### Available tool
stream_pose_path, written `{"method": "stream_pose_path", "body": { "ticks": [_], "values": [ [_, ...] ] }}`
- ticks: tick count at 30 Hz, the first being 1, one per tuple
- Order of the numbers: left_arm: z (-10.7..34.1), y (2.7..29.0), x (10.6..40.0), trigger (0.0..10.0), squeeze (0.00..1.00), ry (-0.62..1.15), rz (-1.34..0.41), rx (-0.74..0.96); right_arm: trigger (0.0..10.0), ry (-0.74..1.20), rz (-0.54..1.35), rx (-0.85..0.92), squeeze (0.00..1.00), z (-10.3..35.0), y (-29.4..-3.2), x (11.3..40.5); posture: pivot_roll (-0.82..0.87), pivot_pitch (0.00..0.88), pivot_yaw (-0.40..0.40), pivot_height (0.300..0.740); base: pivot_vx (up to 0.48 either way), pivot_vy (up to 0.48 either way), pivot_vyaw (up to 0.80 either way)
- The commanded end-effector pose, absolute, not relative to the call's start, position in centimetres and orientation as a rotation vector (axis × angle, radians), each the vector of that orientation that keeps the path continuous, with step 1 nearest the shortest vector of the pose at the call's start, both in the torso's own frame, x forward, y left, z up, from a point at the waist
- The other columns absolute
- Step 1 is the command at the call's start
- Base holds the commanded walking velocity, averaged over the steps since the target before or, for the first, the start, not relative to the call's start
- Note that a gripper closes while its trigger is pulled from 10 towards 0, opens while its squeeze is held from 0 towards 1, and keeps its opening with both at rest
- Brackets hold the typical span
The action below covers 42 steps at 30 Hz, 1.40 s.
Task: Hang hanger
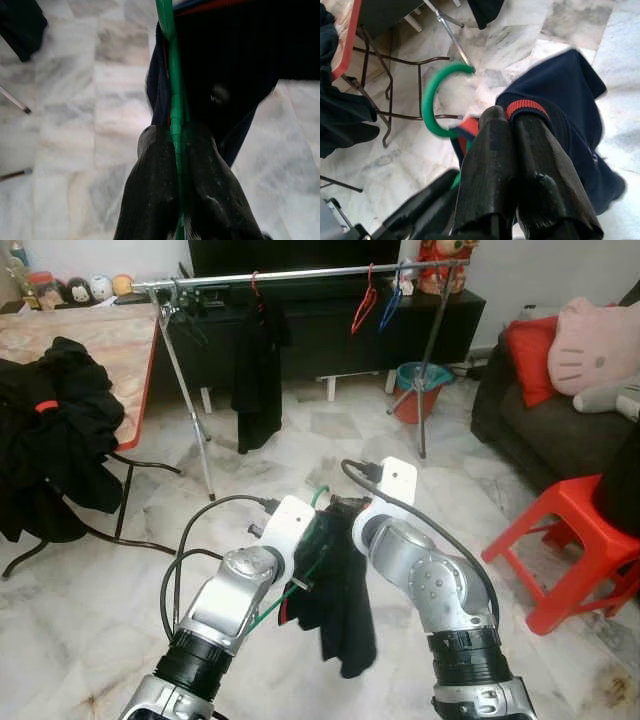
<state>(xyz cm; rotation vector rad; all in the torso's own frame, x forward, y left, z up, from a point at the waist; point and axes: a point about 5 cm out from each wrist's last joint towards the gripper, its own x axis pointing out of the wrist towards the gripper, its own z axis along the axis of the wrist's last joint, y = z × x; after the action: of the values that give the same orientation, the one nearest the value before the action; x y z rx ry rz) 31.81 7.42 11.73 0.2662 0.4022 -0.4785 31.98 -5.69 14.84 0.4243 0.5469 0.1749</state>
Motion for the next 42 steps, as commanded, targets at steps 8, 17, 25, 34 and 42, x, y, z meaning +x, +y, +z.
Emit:
{"method": "stream_pose_path", "body": {
  "ticks": [8, 17, 25, 34, 42],
  "values": [
    [14.3, 7.5, 33.3, 10.0, 0.00, 0.251, -0.384, 0.208, 10.0, 0.570, 0.311, 0.543, 0.00, 16.2, -1.0, 29.9, 0.12, 0.000, -0.051, 0.732, 0.000, 0.000, 0.00],
    [15.5, 6.8, 33.3, 10.0, 0.00, 0.136, -0.405, 0.104, 10.0, 0.594, 0.327, 0.541, 0.00, 15.8, -0.9, 29.5, 0.12, 0.000, -0.054, 0.732, 0.000, 0.000, 0.00],
    [15.6, 6.8, 33.3, 10.0, 0.00, 0.117, -0.419, 0.088, 10.0, 0.607, 0.332, 0.518, 0.00, 15.3, -1.1, 29.4, 0.13, 0.000, -0.053, 0.732, 0.000, 0.000, 0.00],
    [15.9, 6.9, 33.5, 10.0, 0.00, 0.079, -0.397, 0.063, 10.0, 0.622, 0.349, 0.467, 0.00, 15.0, -1.3, 28.9, 0.12, 0.000, -0.052, 0.732, 0.000, 0.000, 0.00],
    [16.2, 7.2, 33.7, 10.0, 0.00, 0.053, -0.373, 0.056, 10.0, 0.658, 0.341, 0.440, 0.00, 14.0, -1.6, 28.3, 0.12, 0.000, -0.047, 0.732, 0.000, 0.000, 0.00]
  ]
}}
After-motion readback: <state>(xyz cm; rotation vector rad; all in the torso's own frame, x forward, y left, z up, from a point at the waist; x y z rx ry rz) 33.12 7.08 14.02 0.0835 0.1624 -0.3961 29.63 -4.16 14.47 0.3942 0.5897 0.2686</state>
